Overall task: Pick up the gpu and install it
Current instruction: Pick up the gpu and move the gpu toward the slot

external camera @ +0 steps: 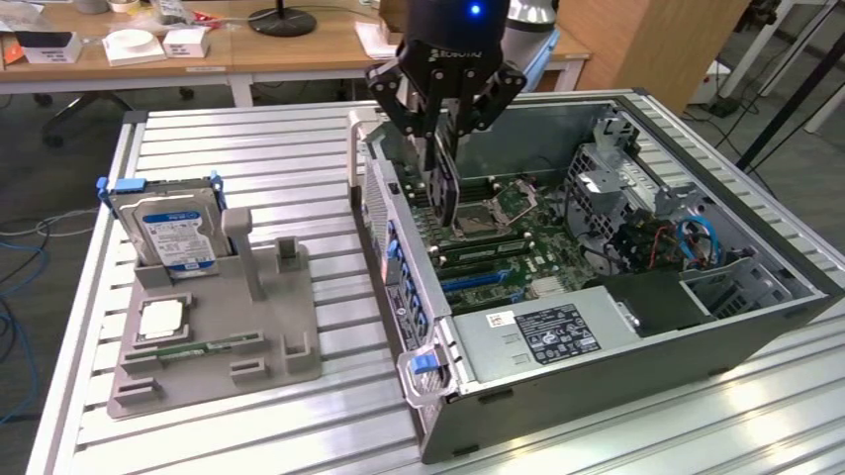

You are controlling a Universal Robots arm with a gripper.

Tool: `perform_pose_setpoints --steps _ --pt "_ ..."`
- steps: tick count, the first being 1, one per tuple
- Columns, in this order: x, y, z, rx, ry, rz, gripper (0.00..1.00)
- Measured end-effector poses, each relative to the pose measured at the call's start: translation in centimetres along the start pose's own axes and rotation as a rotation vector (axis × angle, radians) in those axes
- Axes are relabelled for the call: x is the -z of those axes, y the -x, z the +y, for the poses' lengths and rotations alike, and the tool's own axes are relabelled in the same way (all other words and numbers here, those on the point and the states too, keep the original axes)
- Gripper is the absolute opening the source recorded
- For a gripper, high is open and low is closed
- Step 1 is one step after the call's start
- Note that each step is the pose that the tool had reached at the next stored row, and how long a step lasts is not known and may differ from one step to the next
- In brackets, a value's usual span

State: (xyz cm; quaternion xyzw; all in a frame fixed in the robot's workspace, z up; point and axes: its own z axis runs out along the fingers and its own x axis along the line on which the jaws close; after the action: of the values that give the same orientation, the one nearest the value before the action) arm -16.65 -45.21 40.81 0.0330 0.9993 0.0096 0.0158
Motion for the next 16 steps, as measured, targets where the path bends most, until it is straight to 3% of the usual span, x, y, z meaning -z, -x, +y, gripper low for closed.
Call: perform_pose_setpoints --steps 16 --pt "-0.02 0.49 0.03 0.0 0.0 0.0 0.26"
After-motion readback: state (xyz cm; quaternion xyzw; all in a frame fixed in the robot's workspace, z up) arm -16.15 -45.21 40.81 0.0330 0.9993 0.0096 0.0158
